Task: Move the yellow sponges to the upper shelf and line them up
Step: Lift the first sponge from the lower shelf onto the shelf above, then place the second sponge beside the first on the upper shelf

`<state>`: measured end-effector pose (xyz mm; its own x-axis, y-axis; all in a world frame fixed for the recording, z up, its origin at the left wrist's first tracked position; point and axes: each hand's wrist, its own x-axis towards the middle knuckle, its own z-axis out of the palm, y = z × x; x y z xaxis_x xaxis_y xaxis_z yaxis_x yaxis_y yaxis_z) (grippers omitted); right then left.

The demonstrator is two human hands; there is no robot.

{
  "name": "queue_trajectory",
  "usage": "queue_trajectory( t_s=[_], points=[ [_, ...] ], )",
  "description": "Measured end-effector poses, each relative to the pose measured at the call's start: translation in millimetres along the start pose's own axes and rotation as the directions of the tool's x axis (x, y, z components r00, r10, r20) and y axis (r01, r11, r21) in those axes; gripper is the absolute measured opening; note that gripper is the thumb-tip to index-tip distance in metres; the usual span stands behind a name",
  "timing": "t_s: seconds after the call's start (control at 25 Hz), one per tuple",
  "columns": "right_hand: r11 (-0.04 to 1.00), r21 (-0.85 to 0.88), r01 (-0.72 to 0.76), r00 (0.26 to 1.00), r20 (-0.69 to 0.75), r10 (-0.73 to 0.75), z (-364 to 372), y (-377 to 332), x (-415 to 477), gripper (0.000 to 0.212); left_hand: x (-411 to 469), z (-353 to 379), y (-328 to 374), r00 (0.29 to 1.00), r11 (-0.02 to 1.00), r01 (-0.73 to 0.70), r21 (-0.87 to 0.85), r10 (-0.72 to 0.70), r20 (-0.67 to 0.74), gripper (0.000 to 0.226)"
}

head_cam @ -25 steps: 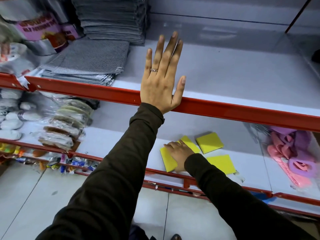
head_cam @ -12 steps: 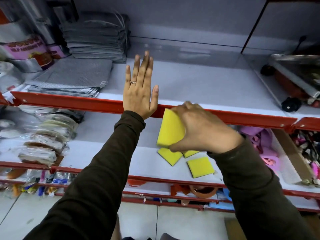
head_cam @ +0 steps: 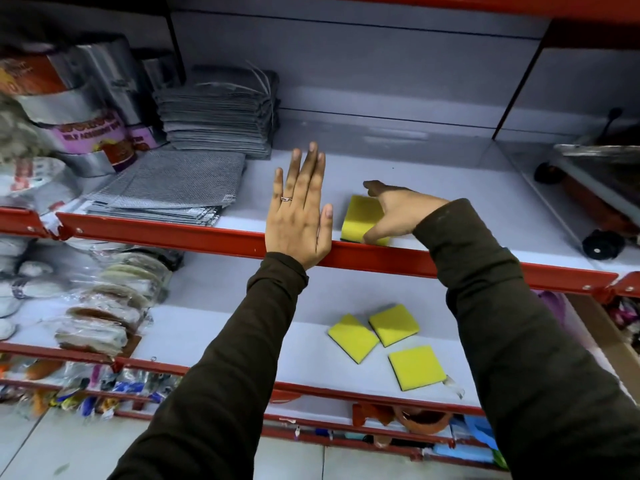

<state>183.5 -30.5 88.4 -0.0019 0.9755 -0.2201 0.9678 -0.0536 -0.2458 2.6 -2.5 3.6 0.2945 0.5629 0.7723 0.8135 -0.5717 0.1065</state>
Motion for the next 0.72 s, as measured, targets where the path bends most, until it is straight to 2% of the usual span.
queue_trajectory(
  t_s=[0.08, 0.16, 0.2, 0.24, 0.28, 0.36, 0.4, 0.48, 0.56, 0.64, 0.72],
  points=[
    [0.993, 0.072, 0.091, 0.989, -0.126, -0.082, -6, 0, -17, 0.104, 0, 0, 1, 1.0, 1.0, 0.0, -0.006, 0.0, 0.0, 0.068],
    [0.933, 0.255, 0.255, 0.942, -0.281, -0.181, -6, -1, -49, 0.075, 1, 1, 1, 1.0, 1.0, 0.0, -0.016, 0.0, -0.007, 0.068],
    [0.882, 0.353, 0.312, 0.937, -0.267, -0.224, 0, -2, -67, 0.062, 1, 2, 1, 1.0, 1.0, -0.001, -0.016, 0.001, -0.01, 0.068],
    [0.85, 0.426, 0.312, 0.95, -0.168, -0.264, 9, -5, -82, 0.054, 1, 3, 1, 1.0, 1.0, -0.002, -0.012, 0.002, -0.011, 0.068],
    [0.862, 0.437, 0.256, 0.958, 0.003, -0.286, 25, -6, -89, 0.052, 0, 3, 0, 1.0, 1.0, -0.005, -0.004, 0.005, -0.011, 0.068],
    [0.951, 0.274, 0.144, 0.918, 0.321, -0.231, 71, -1, -78, 0.06, 0, 5, 0, 1.0, 1.0, -0.008, 0.01, 0.008, -0.013, 0.068],
    [0.982, 0.156, 0.108, 0.904, 0.394, -0.163, 99, 5, -62, 0.068, 0, 6, -1, 1.0, 1.0, -0.006, 0.016, 0.006, -0.017, 0.068],
    [0.995, -0.06, 0.077, 0.913, 0.406, -0.046, 159, 23, -27, 0.087, 1, 6, -1, 1.0, 1.0, 0.0, 0.018, 0.0, -0.029, 0.068],
    [0.961, -0.237, 0.143, 0.928, 0.371, -0.046, 210, 38, 0, 0.097, 1, 6, -1, 1.0, 1.0, -0.001, 0.023, 0.002, -0.03, 0.068],
    [0.904, -0.349, 0.247, 0.923, 0.368, -0.11, 243, 48, 13, 0.092, 1, 6, -1, 1.0, 0.999, -0.002, 0.032, 0.002, -0.022, 0.068],
    [0.867, -0.406, 0.289, 0.92, 0.368, -0.134, 258, 52, 17, 0.072, 2, 7, -2, 1.0, 0.999, 0.003, 0.037, -0.003, -0.021, 0.068]
  ],
)
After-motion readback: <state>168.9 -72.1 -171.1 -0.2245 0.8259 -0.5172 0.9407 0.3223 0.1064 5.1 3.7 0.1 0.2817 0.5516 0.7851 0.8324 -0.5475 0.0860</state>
